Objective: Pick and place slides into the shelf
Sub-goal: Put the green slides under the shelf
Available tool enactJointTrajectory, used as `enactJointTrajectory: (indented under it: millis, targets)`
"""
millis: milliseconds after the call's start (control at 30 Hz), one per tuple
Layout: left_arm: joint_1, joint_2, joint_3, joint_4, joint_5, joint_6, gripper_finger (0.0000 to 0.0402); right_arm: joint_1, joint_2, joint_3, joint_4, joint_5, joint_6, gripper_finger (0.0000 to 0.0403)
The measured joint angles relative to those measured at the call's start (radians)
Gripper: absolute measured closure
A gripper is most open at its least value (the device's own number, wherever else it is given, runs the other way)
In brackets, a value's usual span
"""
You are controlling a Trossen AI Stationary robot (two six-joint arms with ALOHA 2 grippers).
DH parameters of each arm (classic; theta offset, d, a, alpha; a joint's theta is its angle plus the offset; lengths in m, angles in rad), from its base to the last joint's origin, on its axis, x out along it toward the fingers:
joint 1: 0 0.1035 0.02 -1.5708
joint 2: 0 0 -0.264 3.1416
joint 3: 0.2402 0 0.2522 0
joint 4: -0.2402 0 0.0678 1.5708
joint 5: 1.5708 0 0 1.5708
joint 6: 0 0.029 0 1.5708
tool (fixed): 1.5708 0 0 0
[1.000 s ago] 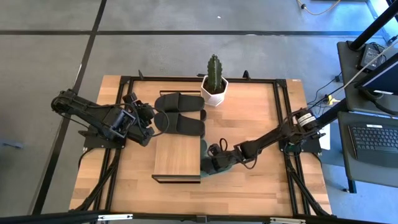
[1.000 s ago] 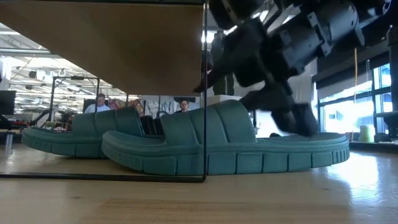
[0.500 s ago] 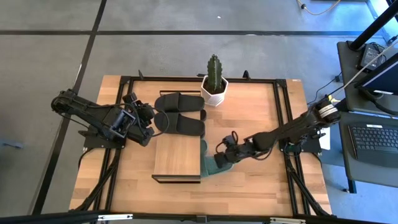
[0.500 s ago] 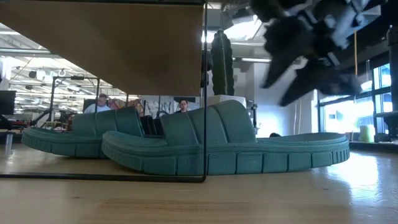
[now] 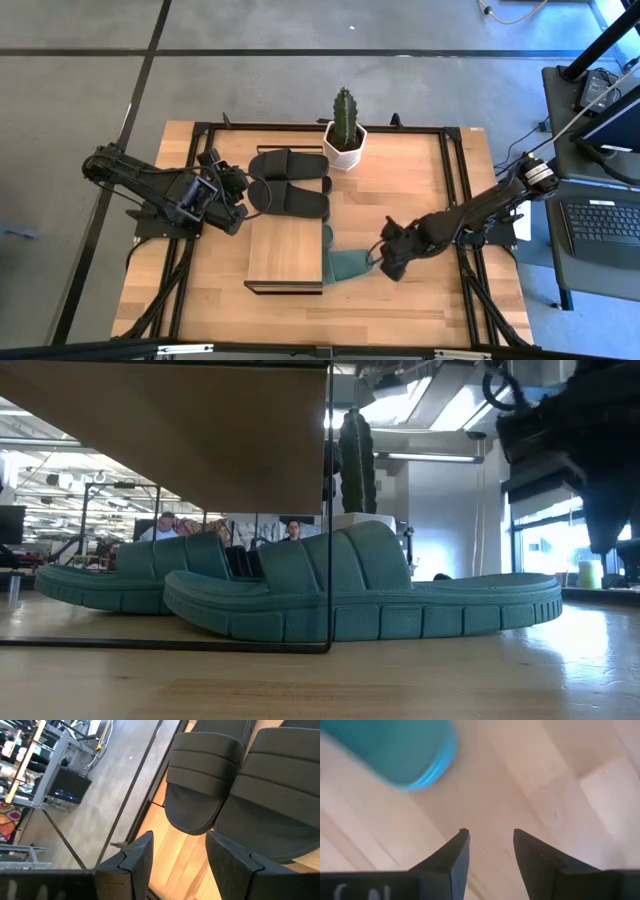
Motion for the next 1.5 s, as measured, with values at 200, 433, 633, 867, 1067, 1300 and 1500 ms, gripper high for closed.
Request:
enactJointTrajectory:
  millis: [200,433,633,867,1067,1300,1500]
  targets:
    - [0.000,0.000,0.000,0.001,0.000,0.000,0.0230,0.005,0.073,0.001,0.022,0.041,-0.257,0.0249]
    - [-0.001,-0.003,-0.009,-0.011,0.196,0.100,0.0230,0.000,0.169,0.000,0.046,0.117,-0.384,0.0249]
    - [-0.019,-0.004,-0.145,0.077,0.296,0.053,0.0230,0.000,0.179,0.000,0.047,0.200,-0.403,0.0249]
    - [-0.138,-0.037,-0.314,0.170,0.300,-0.131,0.0230,0.000,0.179,0.000,0.053,0.263,-0.426,0.0249]
    - [-0.272,-0.201,-0.437,0.384,0.308,-0.183,0.0230,0.000,0.179,0.000,0.072,0.296,-0.430,0.0249]
    - [-0.358,-0.388,-0.666,0.639,0.375,-0.171,0.0230,0.000,0.179,0.000,0.106,0.323,-0.456,0.0249]
    - [-0.393,-0.469,-0.856,0.814,0.407,-0.185,0.0230,0.000,0.179,0.000,0.107,0.323,-0.456,0.0249]
